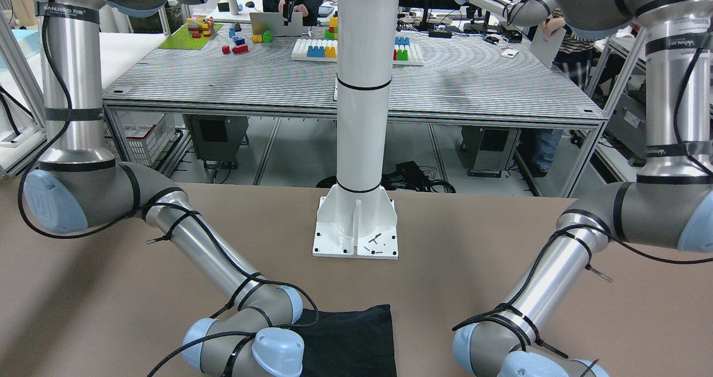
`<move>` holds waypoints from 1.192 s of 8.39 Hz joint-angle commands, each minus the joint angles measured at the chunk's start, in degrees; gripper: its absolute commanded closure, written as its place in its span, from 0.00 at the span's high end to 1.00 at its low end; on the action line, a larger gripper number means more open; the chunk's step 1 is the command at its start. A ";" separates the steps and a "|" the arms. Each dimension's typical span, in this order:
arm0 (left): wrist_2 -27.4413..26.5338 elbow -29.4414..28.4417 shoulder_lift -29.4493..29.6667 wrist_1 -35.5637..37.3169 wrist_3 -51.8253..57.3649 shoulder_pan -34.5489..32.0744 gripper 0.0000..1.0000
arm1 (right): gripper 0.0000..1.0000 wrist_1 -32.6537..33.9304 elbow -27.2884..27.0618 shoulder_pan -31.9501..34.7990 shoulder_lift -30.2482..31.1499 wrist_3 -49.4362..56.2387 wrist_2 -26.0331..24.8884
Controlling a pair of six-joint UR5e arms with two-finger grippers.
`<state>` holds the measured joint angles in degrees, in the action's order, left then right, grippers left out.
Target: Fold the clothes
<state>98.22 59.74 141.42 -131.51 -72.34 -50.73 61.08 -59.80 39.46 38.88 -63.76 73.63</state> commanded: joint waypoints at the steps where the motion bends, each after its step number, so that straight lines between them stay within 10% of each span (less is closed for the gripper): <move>1: 0.04 -0.06 0.00 0.02 0.00 -0.07 0.94 | 0.36 -1.66 3.55 0.09 -1.44 0.04 -0.15; 5: 0.13 -0.06 0.00 0.02 0.00 -0.07 0.94 | 0.32 -1.66 4.08 0.09 -1.09 0.74 0.20; 7: 0.13 -0.06 0.00 0.02 -0.08 0.11 0.94 | 0.00 -1.66 3.81 0.18 -1.08 0.83 0.20; 10: 0.22 -0.06 0.17 0.02 -0.08 0.11 0.94 | 0.00 -1.66 -0.37 0.70 1.96 2.58 0.98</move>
<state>98.39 59.68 141.49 -131.48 -72.41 -50.64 59.41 -56.64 39.89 38.08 -62.01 73.99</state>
